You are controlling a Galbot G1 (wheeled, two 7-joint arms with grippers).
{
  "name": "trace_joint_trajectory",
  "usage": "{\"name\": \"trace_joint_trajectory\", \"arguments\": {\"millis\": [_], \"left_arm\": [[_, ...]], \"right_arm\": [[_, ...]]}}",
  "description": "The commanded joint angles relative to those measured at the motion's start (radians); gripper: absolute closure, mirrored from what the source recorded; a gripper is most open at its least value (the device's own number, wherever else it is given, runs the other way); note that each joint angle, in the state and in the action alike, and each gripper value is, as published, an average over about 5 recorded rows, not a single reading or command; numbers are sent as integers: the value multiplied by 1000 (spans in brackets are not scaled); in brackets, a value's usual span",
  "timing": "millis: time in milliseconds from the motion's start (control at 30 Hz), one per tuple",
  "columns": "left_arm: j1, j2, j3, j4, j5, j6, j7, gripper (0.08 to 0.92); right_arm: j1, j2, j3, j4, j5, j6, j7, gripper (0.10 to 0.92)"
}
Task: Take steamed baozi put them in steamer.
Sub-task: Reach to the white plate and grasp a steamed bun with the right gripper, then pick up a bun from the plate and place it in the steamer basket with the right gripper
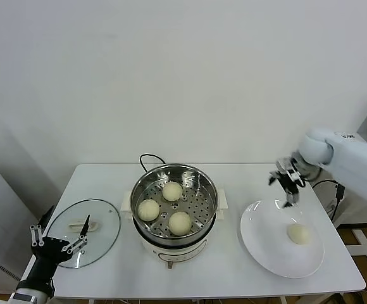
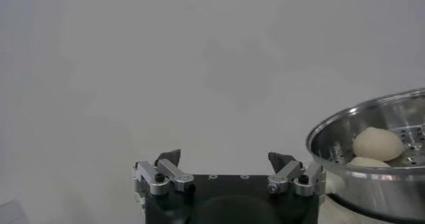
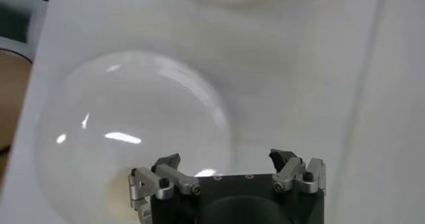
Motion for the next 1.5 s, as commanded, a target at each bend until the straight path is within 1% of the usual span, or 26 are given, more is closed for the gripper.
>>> {"name": "trace_joint_trajectory", "arguments": {"millis": [33,333,733,833,1033,1167,1300,1367,1500], "left_arm": [[3,3,7,12,12,0,0,177],[1,9,7,35,16,-1,1,177],[6,7,4,29,20,1,0,177],[10,6,2,27,20,0,0,177],[14,9,-2,27,19,-2,0,177],[11,10,-3,29,18,-2,0,177],[6,9,-4,30,18,-2,0,177],[5,6,-5,31,17,-2,0,177],[2,3,-6,32,16,-3,1,177]], "right_arm": [[-270,-95,145,-40,-76,-41,16,203],[-311,-69,179,-95,-47,-40,36,203],[-340,-24,201,-134,-76,-30,67,211],[-340,-16,207,-142,-94,-24,73,262],[-303,-14,182,-124,-66,-27,73,431],[-160,-16,65,-74,38,-41,63,552],[135,24,-141,-24,197,-51,37,643],[277,79,-225,-16,306,-59,28,664],[511,237,-339,-41,521,-78,13,675]]}}
